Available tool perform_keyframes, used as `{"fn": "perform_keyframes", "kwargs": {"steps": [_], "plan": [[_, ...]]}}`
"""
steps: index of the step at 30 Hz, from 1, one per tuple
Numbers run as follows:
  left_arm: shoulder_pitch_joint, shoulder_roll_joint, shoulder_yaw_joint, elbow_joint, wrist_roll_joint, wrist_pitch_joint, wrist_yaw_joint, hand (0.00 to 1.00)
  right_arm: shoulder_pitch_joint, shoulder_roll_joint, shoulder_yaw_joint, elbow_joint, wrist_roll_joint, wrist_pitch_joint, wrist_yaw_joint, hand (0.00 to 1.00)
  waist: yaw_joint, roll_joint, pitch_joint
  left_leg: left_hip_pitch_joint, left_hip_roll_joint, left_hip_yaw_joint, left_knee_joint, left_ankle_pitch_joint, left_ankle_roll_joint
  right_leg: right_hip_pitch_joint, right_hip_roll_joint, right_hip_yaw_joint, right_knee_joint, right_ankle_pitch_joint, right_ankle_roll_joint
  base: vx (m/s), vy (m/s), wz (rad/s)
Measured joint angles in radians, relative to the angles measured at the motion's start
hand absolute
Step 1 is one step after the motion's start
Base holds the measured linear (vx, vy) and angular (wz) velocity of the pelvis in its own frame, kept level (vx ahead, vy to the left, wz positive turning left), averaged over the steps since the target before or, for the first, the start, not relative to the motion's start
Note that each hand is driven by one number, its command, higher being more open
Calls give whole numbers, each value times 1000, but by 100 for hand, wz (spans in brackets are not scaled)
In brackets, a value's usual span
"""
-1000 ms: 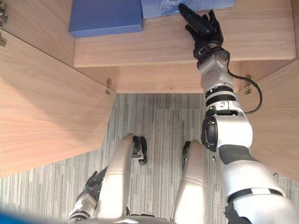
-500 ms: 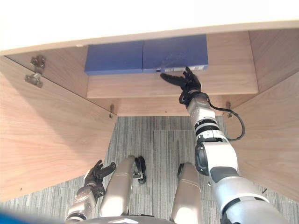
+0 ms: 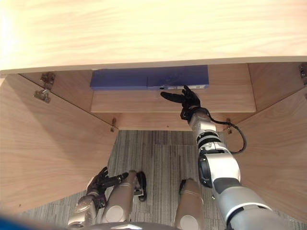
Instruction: Walk over to the cabinet, pick up the folder, carry it to the office cabinet, place the folder inside the office cabinet, then close the office cabinet door
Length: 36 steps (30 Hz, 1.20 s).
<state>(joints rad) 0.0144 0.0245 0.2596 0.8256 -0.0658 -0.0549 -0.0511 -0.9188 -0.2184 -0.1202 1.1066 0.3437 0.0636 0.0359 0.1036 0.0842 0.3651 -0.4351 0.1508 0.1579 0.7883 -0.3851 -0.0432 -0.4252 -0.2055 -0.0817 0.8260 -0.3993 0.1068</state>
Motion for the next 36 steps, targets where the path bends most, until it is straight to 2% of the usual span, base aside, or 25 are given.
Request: {"fn": "perform_keyframes", "kwargs": {"steps": [5, 7, 12, 15, 17, 20, 22, 24, 25, 26, 27, 28, 30, 32, 34, 35, 36], "plan": [[27, -3, -8, 1, 12, 1, 1, 100, 105, 64, -18, -14, -44, -3, -2, 100, 3, -7, -41, 71, 20, 14, -94, 31, -8, 82, 29, -26, -122, 53, -7, 29, -17, -7], [50, 2, -29, -19, 73, 0, 13, 100, 241, 129, -18, -74, -90, -12, -5, 100, 3, -27, -71, 133, 21, 25, -173, 63, -17, 153, 38, -47, -217, 79, -11, 62, -54, -2], [90, -12, -73, -15, 122, -2, 13, 100, 554, 236, -13, -133, -215, -29, -15, 100, -6, -48, -164, 254, 16, 26, -345, 128, -32, 293, 68, -83, -416, 152, -14, 80, -61, 6], [100, -21, -77, 6, 155, -10, 18, 100, 681, 234, -14, -145, -264, -32, -18, 100, -22, -54, -198, 317, 7, 28, -453, 173, -40, 352, 83, -85, -517, 200, -17, 47, -43, 0], [99, -20, -63, 45, 169, -12, 36, 100, 765, 226, -17, -194, -266, -49, -30, 100, -51, -55, -216, 352, 8, 33, -520, 203, -45, 384, 98, -82, -586, 238, -21, 22, -30, -9], [92, -16, -38, 87, 174, -13, 80, 100, 865, 212, -28, -247, -263, -100, -60, 100, -76, -63, -229, 395, 27, 50, -547, 215, -48, 436, 128, -63, -664, 277, -33, -8, -27, -23], [80, -13, -40, 108, 169, -15, 98, 100, 890, 212, -57, -248, -263, -120, -70, 100, -81, -64, -230, 400, 35, 34, -529, 215, -48, 443, 142, -43, -672, 292, -40, -50, -28, -28], [78, -24, -50, 112, 135, -23, 115, 100, 912, 205, -63, -223, -262, -145, -79, 100, -82, -58, -230, 384, 33, -126, -461, 210, -53, 413, 179, 47, -652, 322, -55, -78, -57, -99], [81, -25, -62, 115, 133, -32, 119, 100, 910, 198, -60, -192, -261, -165, -79, 100, -80, -45, -232, 380, 33, -220, -431, 191, -70, 391, 199, 109, -642, 340, -52, -42, -42, -115], [81, -24, -68, 116, 133, -35, 120, 100, 910, 197, -60, -185, -261, -168, -79, 100, -80, -42, -233, 380, 33, -241, -427, 182, -74, 388, 201, 122, -642, 342, -52, -93, 67, -130], [78, -27, -94, 123, 134, -50, 119, 100, 911, 188, -60, -148, -258, -173, -78, 100, -80, -28, -238, 383, 36, -301, -416, 147, -97, 372, 216, 162, -647, 344, -50, -124, 134, -117], [72, -33, -120, 125, 133, -58, 116, 100, 914, 182, -72, -115, -242, -171, -80, 100, -85, -18, -244, 384, 41, -319, -413, 115, -105, 357, 229, 193, -662, 345, -48, -153, 172, -115], [34, -32, -164, 139, 132, -72, 107, 100, 941, 187, -118, -95, -209, -161, -85, 100, -107, -14, -243, 386, 48, -308, -423, 86, -100, 345, 241, 219, -694, 369, -31, -178, 171, -65], [14, -32, -198, 137, 135, -96, 107, 100, 957, 191, -147, -90, -183, -156, -90, 100, -110, -26, -242, 389, 49, -269, -437, 68, -94, 308, 243, 276, -701, 412, -21, -228, 179, -89], [9, -29, -214, 137, 130, -109, 111, 100, 970, 208, -154, -101, -165, -158, -103, 100, -108, -63, -231, 399, 25, -171, -419, 64, -80, 268, 241, 375, -698, 458, 3, -291, 174, -128], [10, -29, -215, 137, 123, -114, 112, 100, 977, 211, -154, -113, -157, -159, -104, 100, -108, -70, -226, 401, 20, -142, -411, 62, -73, 256, 239, 384, -697, 476, 9, -330, 137, -154], [7, -30, -212, 137, 99, -123, 112, 100, 980, 216, -151, -127, -143, -164, -106, 100, -99, -81, -218, 402, 16, -67, -402, 63, -51, 218, 244, 363, -704, 543, 10, -372, 83, -183]]}}
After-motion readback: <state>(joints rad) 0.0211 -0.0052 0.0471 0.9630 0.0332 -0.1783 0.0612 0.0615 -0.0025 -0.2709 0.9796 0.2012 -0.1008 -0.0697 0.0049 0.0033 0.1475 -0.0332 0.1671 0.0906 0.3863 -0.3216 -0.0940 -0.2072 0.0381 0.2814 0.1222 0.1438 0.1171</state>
